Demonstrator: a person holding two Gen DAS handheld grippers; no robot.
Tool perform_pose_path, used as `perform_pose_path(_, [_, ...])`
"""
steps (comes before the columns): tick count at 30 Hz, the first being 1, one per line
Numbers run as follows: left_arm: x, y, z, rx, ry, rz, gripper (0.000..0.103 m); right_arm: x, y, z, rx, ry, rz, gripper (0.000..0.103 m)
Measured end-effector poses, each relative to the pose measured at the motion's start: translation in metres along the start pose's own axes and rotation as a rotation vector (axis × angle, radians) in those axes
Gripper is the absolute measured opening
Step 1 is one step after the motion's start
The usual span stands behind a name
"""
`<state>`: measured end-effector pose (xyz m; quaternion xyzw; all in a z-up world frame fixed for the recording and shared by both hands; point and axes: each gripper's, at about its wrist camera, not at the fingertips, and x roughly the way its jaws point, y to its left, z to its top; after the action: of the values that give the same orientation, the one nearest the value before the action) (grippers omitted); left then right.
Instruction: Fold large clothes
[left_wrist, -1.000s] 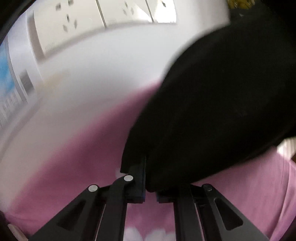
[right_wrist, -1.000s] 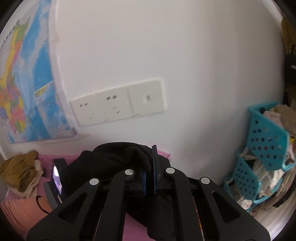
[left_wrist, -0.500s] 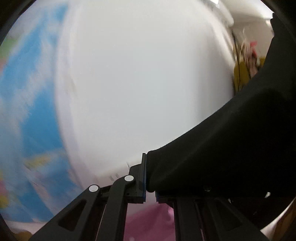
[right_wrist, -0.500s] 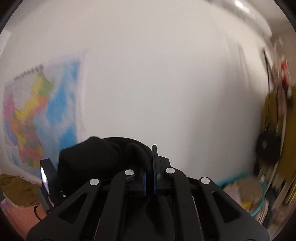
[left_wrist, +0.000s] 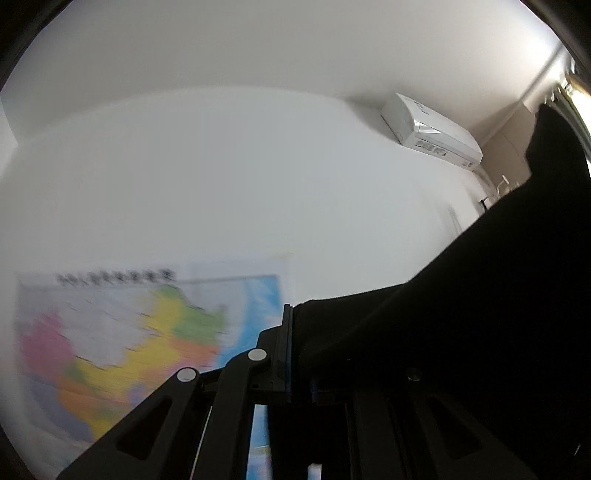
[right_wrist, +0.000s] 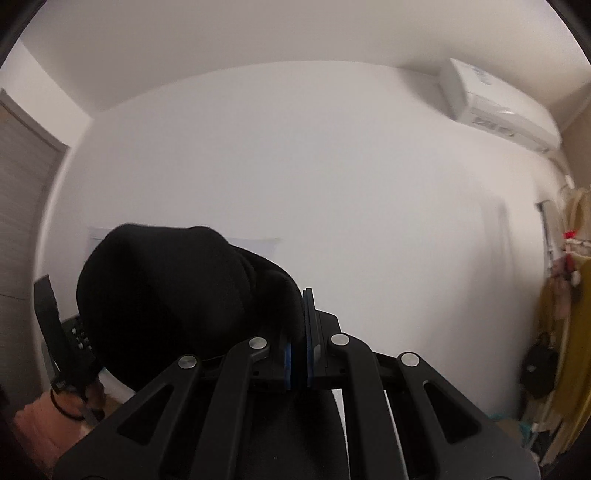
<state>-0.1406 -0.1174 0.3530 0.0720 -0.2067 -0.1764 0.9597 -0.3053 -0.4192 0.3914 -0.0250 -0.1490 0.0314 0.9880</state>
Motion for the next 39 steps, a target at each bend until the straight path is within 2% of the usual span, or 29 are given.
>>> perform_pose_path(3, [-0.054,0.012,-0.001,0.080,0.004,0.069,0.007,-0.010,0.014,-0.007,0.006,0.036,0.113,0.005])
perform_pose_path(5, [-0.080,0.012,-0.009,0.132,0.070,0.107,0.007,-0.001,0.018,-0.022,0.025,0.097,0.182,0.006])
perform_pose_path(7, [-0.073,0.026,-0.038,0.173,0.163,0.122,0.007,0.021,0.018,-0.045,0.068,0.184,0.247,0.006])
perform_pose_path(10, [-0.059,0.042,-0.080,0.175,0.319,0.150,0.008,0.076,0.018,-0.100,0.134,0.331,0.325,0.006])
perform_pose_path(13, [-0.036,0.054,-0.140,0.113,0.515,0.160,0.008,0.136,0.027,-0.167,0.164,0.483,0.377,0.006])
perform_pose_path(14, [-0.022,0.058,-0.174,0.099,0.599,0.172,0.008,0.158,0.032,-0.196,0.180,0.542,0.388,0.006])
perform_pose_path(16, [-0.009,0.067,-0.228,0.083,0.718,0.201,0.008,0.195,0.038,-0.244,0.216,0.648,0.420,0.006])
perform_pose_path(17, [0.001,0.072,-0.262,0.063,0.789,0.198,0.008,0.221,0.043,-0.281,0.231,0.725,0.408,0.006])
perform_pose_path(19, [0.016,0.083,-0.329,0.029,0.943,0.213,0.008,0.250,0.062,-0.332,0.247,0.836,0.407,0.006])
perform_pose_path(22, [0.029,0.099,-0.401,-0.020,1.097,0.209,0.008,0.284,0.077,-0.402,0.235,0.976,0.366,0.006])
perform_pose_path(26, [0.049,0.116,-0.445,-0.088,1.177,0.214,0.008,0.314,0.079,-0.458,0.290,1.066,0.336,0.006])
perform_pose_path(29, [0.066,0.125,-0.454,-0.089,1.189,0.218,0.007,0.331,0.079,-0.463,0.286,1.074,0.328,0.006])
perform_pose_path(34, [0.092,0.136,-0.472,-0.176,1.245,0.208,0.007,0.373,0.067,-0.473,0.328,1.078,0.274,0.006])
perform_pose_path(37, [0.101,0.132,-0.504,-0.151,1.324,0.226,0.008,0.385,0.069,-0.512,0.328,1.166,0.243,0.006])
perform_pose_path(39, [0.102,0.125,-0.531,-0.117,1.396,0.232,0.008,0.386,0.067,-0.539,0.338,1.228,0.208,0.014])
